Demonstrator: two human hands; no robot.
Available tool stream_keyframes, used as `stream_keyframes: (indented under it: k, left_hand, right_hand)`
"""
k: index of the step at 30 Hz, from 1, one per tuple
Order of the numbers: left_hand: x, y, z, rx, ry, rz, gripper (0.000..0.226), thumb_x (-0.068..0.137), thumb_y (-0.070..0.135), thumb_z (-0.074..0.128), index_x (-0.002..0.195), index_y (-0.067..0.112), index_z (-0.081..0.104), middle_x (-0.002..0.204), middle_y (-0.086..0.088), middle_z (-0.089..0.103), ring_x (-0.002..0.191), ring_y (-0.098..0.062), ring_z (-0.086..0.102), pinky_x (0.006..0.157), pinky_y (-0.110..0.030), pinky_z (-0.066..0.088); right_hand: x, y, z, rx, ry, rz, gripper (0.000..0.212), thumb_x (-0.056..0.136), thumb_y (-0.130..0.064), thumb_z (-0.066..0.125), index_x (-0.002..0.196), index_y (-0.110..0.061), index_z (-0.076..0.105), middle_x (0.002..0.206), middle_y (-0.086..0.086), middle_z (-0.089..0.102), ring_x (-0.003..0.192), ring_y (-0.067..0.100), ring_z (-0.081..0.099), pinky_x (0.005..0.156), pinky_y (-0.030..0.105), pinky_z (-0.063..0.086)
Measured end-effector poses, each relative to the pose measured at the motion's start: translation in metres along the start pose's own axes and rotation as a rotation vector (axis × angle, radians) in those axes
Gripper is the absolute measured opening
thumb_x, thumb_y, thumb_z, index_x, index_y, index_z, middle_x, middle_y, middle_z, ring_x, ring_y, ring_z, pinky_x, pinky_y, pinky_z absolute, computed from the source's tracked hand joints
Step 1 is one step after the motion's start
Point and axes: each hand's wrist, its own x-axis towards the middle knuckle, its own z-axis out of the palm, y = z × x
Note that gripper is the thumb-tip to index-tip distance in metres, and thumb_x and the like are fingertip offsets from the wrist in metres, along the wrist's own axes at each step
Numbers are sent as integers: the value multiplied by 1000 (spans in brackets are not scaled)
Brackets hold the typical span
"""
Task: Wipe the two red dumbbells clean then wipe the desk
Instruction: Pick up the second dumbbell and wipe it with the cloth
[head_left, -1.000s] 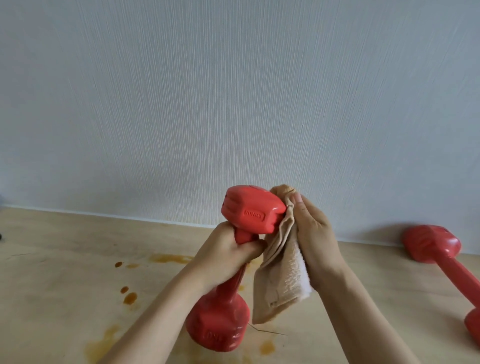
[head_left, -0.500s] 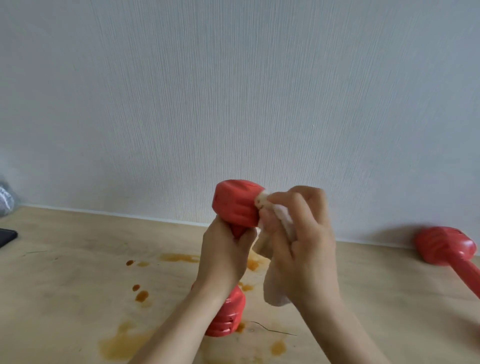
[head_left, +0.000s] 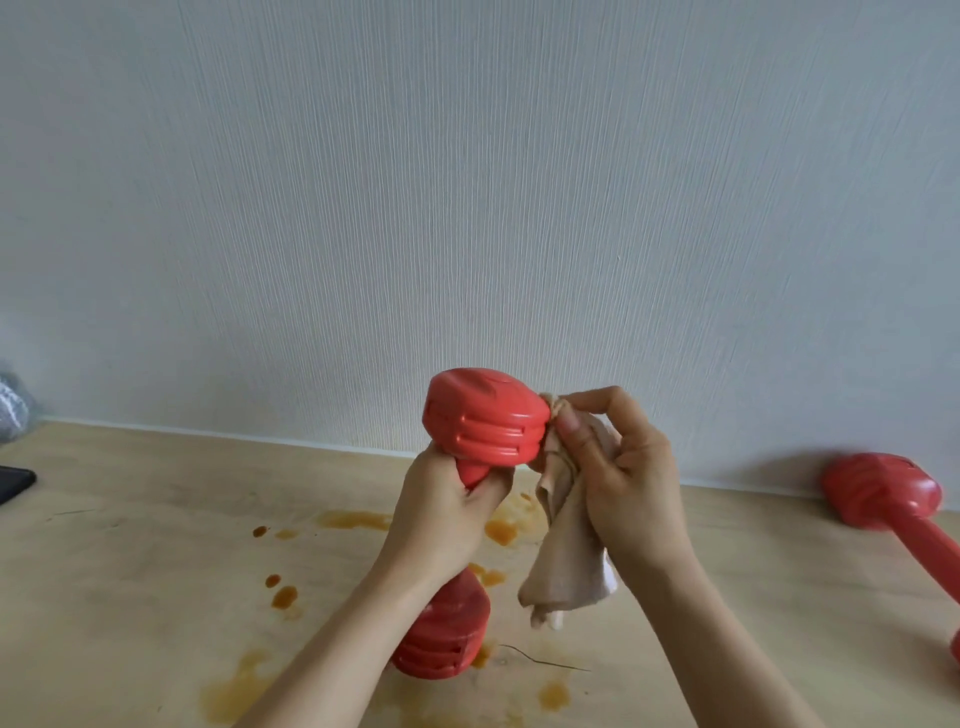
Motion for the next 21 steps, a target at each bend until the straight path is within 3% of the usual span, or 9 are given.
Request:
stream_keyframes:
  k: [2, 4, 7, 10, 12, 14, 16, 18, 21]
  left_hand:
    - [-1, 0, -2, -29, -47, 21, 31, 84, 12, 65, 60, 0, 50, 44, 8, 36, 43, -7, 33, 45, -18, 26]
    - [-2, 0, -5, -78, -93, 29, 36, 78, 28, 66, 60, 1, 50, 45, 6, 37, 46, -8, 35, 48, -20, 28]
    - [-4, 1, -8, -134, -129, -16, 45, 66, 41, 66, 68, -3, 57, 52, -8, 44, 51, -13, 37, 52, -24, 31]
    - [-7, 1, -8, -87, -200, 4, 56, 66, 47, 67, 73, -8, 59, 54, -20, 45, 52, -12, 37, 50, -22, 30]
    - [-7, 1, -7, -56, -214, 21, 56, 66, 48, 65, 72, -7, 59, 58, -27, 51, 53, -10, 38, 50, -20, 31]
    - [-6, 1, -9, -63, -191, 5, 56, 64, 49, 61, 73, -6, 59, 63, -29, 54, 53, -11, 39, 50, -19, 32]
    - [-5, 1, -10, -65, -160, -18, 55, 64, 46, 62, 77, -7, 60, 67, -31, 55, 55, -12, 40, 50, -20, 32]
    - [-5, 1, -10, -72, -125, -36, 54, 63, 46, 63, 78, -6, 61, 68, -30, 57, 53, -11, 40, 49, -19, 32]
    - [-5, 5, -7, -49, -92, -44, 46, 67, 41, 67, 77, -3, 63, 62, -27, 57, 48, -7, 39, 45, -16, 32]
  right_hand:
    - [1, -8, -6, 91, 14, 40, 8, 89, -15, 59, 84, -10, 62, 59, 10, 62, 50, 25, 60, 48, 32, 49]
    - [5, -19, -14, 144, 96, 30, 7, 89, -14, 60, 83, -13, 62, 62, 13, 62, 48, 21, 56, 47, 28, 47]
    - [20, -32, -27, 340, 216, 91, 9, 90, -18, 59, 87, -12, 53, 84, 30, 61, 62, 24, 57, 57, 32, 47]
    - [33, -37, -20, 351, 219, 111, 22, 86, -25, 65, 88, -5, 57, 81, 29, 64, 68, 24, 58, 63, 35, 47]
    - [30, -38, -3, 111, 138, 93, 20, 87, -27, 65, 73, -12, 64, 65, 7, 63, 64, 18, 56, 66, 35, 45]
    - [20, -39, 10, -109, -54, 90, 32, 93, -30, 58, 73, -7, 66, 62, 3, 58, 61, 15, 53, 65, 35, 42]
    - [9, -41, 9, -196, -213, 64, 34, 95, -36, 51, 91, -8, 69, 75, 9, 66, 71, 15, 60, 70, 34, 47]
    - [0, -47, 3, -154, -322, 55, 32, 94, -39, 52, 108, -15, 67, 90, 8, 68, 85, 6, 64, 73, 24, 51]
    - [-13, -47, -2, -88, -296, 50, 29, 91, -32, 58, 118, -22, 62, 96, -8, 69, 83, -1, 64, 67, 15, 49]
